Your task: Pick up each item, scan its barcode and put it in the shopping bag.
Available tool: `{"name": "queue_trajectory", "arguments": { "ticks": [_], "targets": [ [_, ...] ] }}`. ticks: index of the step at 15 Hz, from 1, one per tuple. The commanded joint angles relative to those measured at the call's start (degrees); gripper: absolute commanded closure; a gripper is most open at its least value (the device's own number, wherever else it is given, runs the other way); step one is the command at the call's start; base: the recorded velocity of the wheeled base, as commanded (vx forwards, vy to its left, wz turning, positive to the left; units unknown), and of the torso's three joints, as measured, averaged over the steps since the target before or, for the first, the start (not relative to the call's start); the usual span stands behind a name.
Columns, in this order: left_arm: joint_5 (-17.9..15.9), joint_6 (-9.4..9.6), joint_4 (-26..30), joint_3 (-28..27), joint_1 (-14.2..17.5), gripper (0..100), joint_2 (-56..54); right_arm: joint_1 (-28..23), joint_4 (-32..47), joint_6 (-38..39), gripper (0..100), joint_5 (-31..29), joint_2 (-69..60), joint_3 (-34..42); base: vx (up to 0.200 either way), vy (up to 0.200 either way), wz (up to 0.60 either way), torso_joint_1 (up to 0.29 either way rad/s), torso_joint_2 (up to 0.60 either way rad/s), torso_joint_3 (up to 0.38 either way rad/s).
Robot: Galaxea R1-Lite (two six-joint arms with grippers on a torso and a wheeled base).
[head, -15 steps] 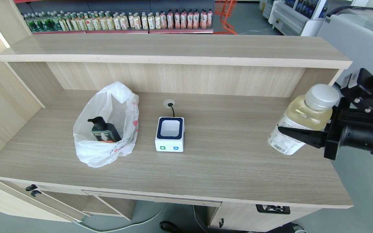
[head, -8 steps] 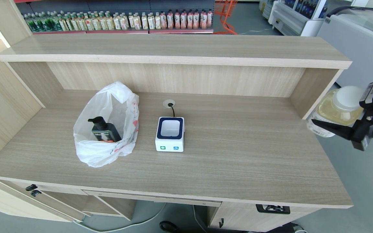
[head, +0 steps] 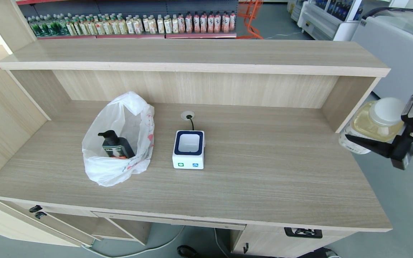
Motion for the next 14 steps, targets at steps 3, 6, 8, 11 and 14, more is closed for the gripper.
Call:
{"name": "queue_trajectory", "arguments": {
  "ticks": [3, 6, 8, 11, 14],
  "targets": [
    [0.0, 0.0, 0.0, 0.0, 0.0, 0, 0.0, 0.1, 0.0, 0.1, 100, 0.9, 0.5, 0.2, 0.0, 0.2, 0.0, 0.006, 0.01, -0.002],
    [0.0, 0.0, 0.0, 0.0, 0.0, 0, 0.0, 0.1, -0.1, 0.1, 100, 1.3, 0.6, 0.1, 0.0, 0.2, 0.0, 0.002, 0.0, 0.001],
    [0.0, 0.09, 0.0, 0.1, 0.0, 0, 0.0, 0.1, -0.1, 0.2, 100, 1.3, 0.7, -0.1, 0.0, 0.2, 0.0, 0.007, 0.0, 0.005],
    [0.0, 0.09, 0.0, 0.0, 0.0, 0, 0.0, 0.1, -0.1, 0.2, 100, 1.4, 0.9, -0.2, 0.0, 0.2, 0.0, 0.002, 0.0, 0.004],
    [0.0, 0.17, 0.0, 0.0, 0.0, 0, 0.0, 0.1, -0.1, 0.1, 100, 1.5, 0.9, 0.1, 0.0, 0.2, 0.0, 0.002, 0.0, 0.002]
  ]
}}
